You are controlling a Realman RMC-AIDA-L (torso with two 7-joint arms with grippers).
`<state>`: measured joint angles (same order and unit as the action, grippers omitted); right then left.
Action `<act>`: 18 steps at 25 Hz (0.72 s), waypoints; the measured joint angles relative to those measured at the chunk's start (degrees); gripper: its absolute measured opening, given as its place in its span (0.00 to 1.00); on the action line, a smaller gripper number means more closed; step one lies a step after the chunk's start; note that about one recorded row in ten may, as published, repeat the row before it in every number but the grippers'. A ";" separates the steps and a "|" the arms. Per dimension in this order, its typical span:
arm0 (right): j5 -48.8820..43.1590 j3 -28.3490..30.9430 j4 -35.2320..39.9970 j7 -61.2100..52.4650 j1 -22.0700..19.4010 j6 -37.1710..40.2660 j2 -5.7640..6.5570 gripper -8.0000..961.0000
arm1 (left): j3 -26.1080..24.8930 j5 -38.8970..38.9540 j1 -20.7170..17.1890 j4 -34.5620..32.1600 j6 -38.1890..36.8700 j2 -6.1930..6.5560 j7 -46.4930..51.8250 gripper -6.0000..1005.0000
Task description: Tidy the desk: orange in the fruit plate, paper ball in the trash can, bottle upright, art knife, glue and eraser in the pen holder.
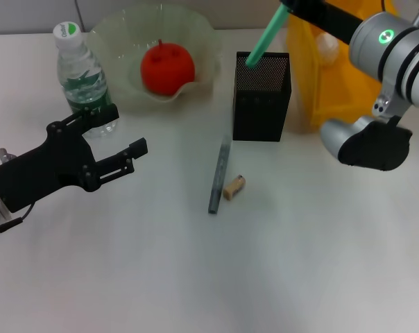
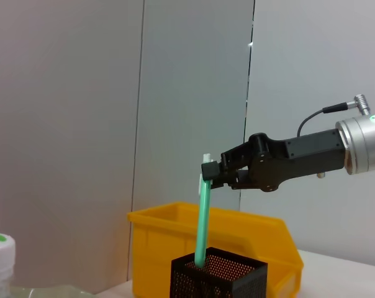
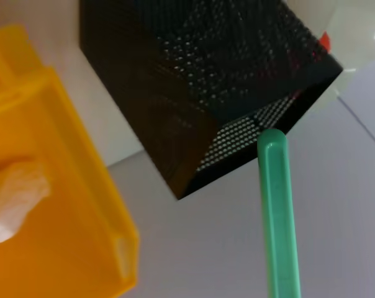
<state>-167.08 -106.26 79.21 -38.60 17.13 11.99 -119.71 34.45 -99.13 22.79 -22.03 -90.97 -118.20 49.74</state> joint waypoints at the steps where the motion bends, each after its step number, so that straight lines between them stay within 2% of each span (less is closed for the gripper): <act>1: 0.00 0.00 0.00 0.00 0.00 0.00 0.00 0.19 | 0.00 0.00 0.01 0.01 0.06 0.00 -0.13 0.80; 3: 0.00 -1.80 -2.97 0.57 -0.22 -5.17 0.17 0.19 | 0.00 0.00 0.02 0.04 0.11 0.00 -0.16 0.80; 16: 0.00 -4.09 -6.03 4.25 -2.16 -11.31 -0.12 0.19 | 0.00 0.09 0.12 0.06 0.14 -0.01 -0.14 0.80; 18: 0.00 -4.21 -6.09 4.58 -2.44 -11.72 -0.12 0.23 | 0.00 0.30 0.05 0.06 0.09 -0.01 -0.12 0.80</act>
<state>-167.08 -110.47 73.12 -34.02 14.69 0.27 -119.83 34.45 -98.83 22.84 -21.97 -90.88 -118.21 49.62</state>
